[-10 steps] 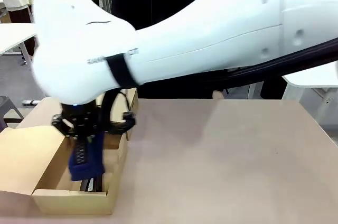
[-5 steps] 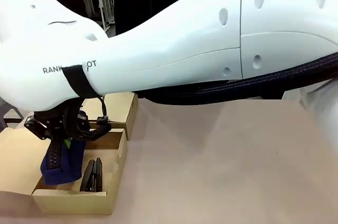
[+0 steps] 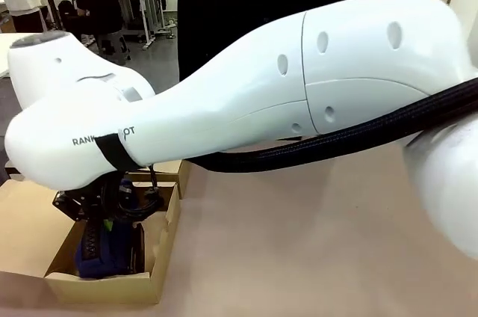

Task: Place items inside the box.
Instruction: Pick up a Pencil pouch or Stapler and place it inside the Mailer Box closest to the robot.

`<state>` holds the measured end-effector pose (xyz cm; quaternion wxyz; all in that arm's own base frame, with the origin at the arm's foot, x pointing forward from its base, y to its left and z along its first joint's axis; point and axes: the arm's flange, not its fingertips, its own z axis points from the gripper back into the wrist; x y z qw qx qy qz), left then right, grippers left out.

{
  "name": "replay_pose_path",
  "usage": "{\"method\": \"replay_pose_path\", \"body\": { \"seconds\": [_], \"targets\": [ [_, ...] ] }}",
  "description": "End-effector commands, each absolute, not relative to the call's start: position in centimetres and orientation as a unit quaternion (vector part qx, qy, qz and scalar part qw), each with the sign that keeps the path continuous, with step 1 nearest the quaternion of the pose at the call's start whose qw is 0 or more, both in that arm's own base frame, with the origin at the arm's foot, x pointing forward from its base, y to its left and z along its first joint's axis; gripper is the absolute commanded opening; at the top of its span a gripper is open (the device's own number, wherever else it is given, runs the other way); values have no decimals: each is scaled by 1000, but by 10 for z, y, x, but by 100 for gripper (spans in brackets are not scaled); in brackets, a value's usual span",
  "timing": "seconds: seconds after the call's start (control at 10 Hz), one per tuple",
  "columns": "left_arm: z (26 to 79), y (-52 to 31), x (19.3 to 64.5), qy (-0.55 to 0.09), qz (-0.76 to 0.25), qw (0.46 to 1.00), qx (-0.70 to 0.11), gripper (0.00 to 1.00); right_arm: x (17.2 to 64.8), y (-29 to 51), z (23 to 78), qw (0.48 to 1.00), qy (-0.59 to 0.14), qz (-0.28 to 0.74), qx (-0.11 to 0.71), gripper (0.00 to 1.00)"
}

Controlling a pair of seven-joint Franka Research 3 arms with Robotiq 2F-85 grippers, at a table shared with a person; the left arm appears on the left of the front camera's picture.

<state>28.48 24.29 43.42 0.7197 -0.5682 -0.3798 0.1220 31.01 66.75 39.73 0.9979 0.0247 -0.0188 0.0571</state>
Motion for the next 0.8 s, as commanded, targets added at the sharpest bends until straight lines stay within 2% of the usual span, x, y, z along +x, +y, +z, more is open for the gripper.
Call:
{"method": "replay_pose_path", "body": {
  "seconds": [0.0, 0.6, 0.7],
  "targets": [
    [435, 241, 286, -393, 117, 710, -572, 100, 311, 664, 397, 997, -30, 63, 37, 7],
    [435, 241, 286, -393, 117, 710, -572, 100, 321, 653, 385, 996, -9, 67, 52, 7],
    [435, 241, 286, -393, 117, 710, -572, 100, 321, 653, 385, 996, -6, 66, 52, 40]
  ]
}}
